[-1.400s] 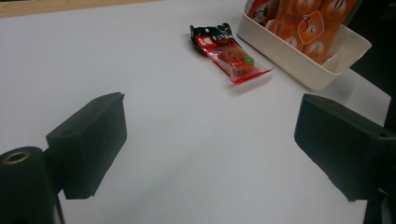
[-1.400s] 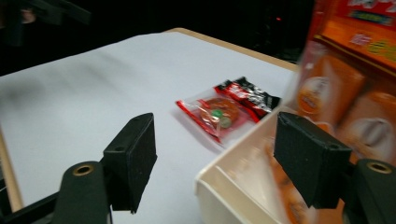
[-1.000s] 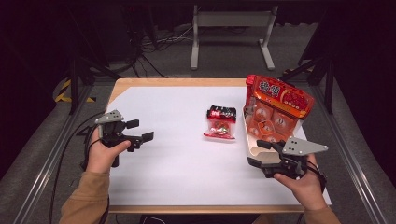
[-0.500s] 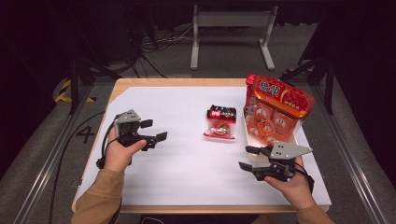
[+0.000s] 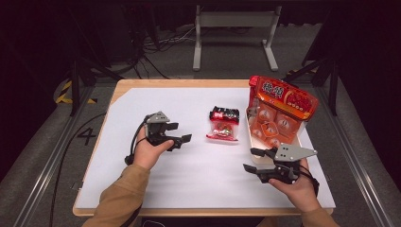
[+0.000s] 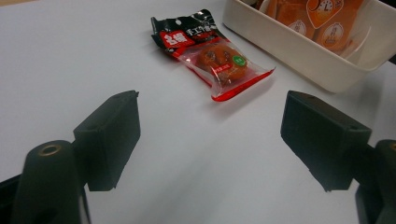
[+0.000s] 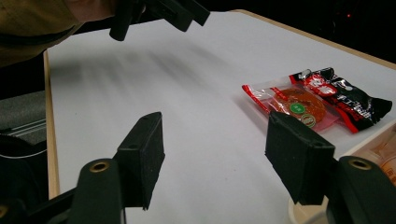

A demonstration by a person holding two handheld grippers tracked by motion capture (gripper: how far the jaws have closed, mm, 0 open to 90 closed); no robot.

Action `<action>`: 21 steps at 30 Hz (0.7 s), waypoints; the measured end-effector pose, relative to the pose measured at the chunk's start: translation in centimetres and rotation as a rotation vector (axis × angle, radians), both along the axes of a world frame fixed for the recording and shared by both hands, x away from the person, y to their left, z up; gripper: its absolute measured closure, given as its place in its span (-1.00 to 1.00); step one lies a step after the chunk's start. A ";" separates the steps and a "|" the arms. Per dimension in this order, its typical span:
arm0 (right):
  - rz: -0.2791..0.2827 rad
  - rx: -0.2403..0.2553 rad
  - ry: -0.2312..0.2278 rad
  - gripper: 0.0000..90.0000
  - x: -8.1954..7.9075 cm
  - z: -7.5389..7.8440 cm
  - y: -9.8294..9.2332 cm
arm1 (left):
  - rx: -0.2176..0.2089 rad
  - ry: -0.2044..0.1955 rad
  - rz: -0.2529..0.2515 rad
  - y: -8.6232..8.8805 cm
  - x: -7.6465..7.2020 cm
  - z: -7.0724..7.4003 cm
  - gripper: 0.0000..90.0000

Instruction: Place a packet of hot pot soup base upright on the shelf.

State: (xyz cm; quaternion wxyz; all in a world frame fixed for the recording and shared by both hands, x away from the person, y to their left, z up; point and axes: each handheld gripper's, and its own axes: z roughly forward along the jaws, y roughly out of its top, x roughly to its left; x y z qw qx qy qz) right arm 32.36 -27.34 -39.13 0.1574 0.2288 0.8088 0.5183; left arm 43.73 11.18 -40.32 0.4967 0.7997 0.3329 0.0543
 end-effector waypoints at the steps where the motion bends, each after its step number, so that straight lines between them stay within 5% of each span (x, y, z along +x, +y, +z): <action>1: 0.001 -0.001 0.000 -0.16 0.0 0.0 0.0 | 0.000 0.000 0.000 0.0 0.0 0.0 -0.52; 8: 0.003 -0.006 -0.004 -0.18 -0.2 -0.1 0.0 | 0.012 -0.005 -0.038 -3.2 1.3 -0.4 -0.46; 13: 0.004 -0.008 -0.001 -0.20 -0.2 -0.4 -0.1 | -0.054 0.003 -0.056 -4.1 2.1 -1.1 -0.42; 21: 0.016 -0.005 0.002 -0.21 0.0 -0.8 0.1 | -0.008 0.027 -0.060 -6.4 3.3 -2.2 -0.42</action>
